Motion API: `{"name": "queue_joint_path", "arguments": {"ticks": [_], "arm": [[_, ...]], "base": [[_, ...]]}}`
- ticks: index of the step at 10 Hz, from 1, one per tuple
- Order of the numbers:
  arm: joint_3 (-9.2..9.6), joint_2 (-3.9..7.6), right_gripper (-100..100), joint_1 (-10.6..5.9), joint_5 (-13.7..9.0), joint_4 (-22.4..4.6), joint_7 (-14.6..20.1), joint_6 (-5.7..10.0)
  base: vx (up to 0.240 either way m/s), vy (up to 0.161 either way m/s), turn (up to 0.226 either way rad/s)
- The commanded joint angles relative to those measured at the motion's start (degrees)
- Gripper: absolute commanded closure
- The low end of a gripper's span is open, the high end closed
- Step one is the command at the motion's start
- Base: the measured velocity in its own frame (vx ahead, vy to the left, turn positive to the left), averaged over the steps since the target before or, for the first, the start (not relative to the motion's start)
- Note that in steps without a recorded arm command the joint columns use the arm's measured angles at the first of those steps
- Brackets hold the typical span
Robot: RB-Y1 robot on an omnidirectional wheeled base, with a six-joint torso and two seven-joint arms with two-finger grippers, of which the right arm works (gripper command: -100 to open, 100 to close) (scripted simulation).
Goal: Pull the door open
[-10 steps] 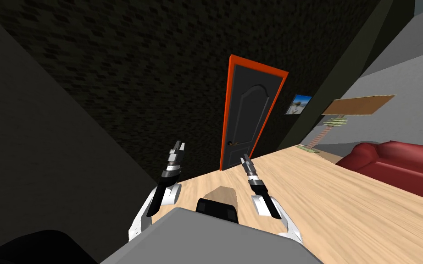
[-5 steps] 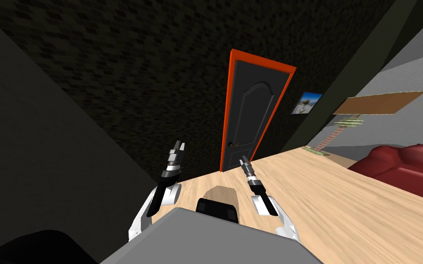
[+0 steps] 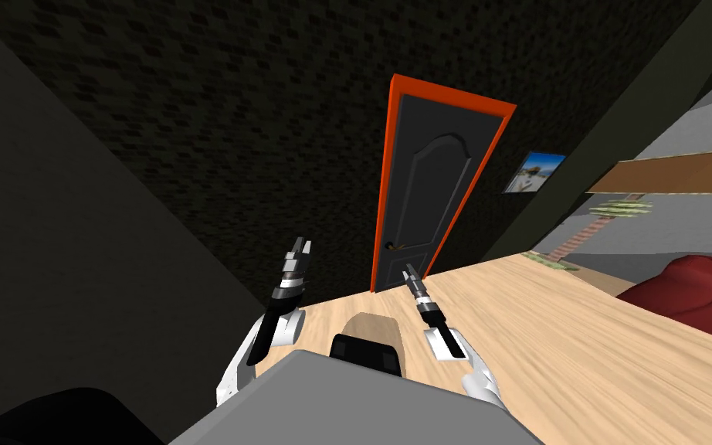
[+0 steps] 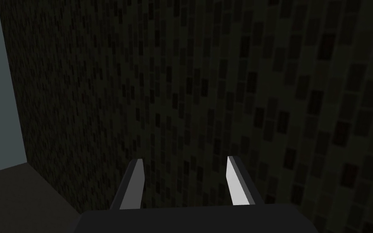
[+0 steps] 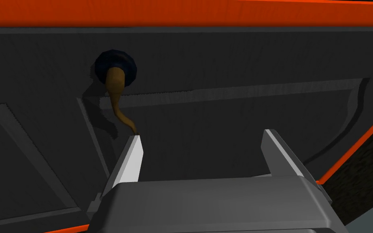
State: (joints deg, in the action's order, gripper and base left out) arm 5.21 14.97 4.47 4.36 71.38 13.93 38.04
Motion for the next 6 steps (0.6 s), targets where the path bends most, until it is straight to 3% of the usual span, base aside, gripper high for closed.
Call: {"name": "queue_joint_path", "arguments": {"ticks": [1, 5, 6], "arm": [[0.09, 0.35, -100, -0.57, 0.13, -1.86, 0.46, 0.29], [0.52, 1.74, -100, -3.47, 0.76, -7.75, 2.09, 1.87], [0.52, 1.74, -100, -3.47, 0.76, -8.57, 2.09, 1.87]], "base": [[0.048, -0.052, 0.033], [0.048, -0.037, 0.049], [0.056, -0.043, 0.041]]}}
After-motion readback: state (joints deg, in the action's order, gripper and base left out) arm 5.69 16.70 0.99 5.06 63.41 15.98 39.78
